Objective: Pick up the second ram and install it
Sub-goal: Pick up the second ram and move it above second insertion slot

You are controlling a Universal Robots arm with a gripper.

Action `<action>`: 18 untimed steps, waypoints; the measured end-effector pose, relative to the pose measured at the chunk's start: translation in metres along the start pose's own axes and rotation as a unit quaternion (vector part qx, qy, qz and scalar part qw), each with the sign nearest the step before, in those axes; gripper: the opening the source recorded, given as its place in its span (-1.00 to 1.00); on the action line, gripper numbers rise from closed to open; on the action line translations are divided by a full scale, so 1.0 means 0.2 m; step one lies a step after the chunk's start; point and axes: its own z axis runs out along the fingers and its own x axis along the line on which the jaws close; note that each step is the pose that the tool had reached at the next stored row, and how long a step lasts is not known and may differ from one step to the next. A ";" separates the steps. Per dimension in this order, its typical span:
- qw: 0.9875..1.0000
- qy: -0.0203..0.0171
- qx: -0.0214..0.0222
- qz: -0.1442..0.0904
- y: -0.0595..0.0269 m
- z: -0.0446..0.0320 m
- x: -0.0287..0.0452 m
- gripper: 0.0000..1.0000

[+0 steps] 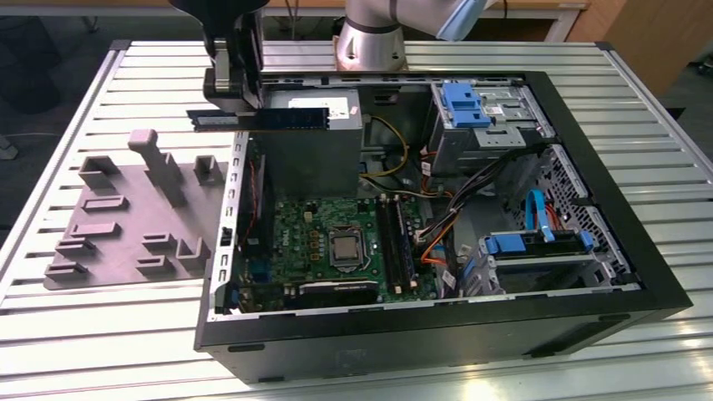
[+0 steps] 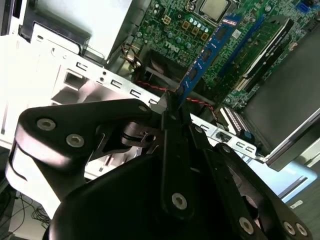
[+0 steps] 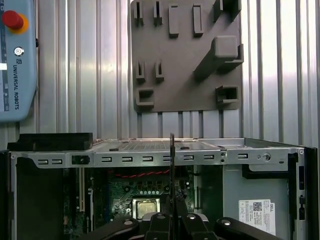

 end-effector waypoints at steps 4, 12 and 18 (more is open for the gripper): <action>1.000 0.000 0.000 0.000 -0.016 0.000 -0.001 -0.72; 1.000 0.000 0.000 0.000 -0.063 0.000 -0.002 -0.72; 1.000 0.000 0.000 0.000 -0.126 0.000 -0.004 -0.72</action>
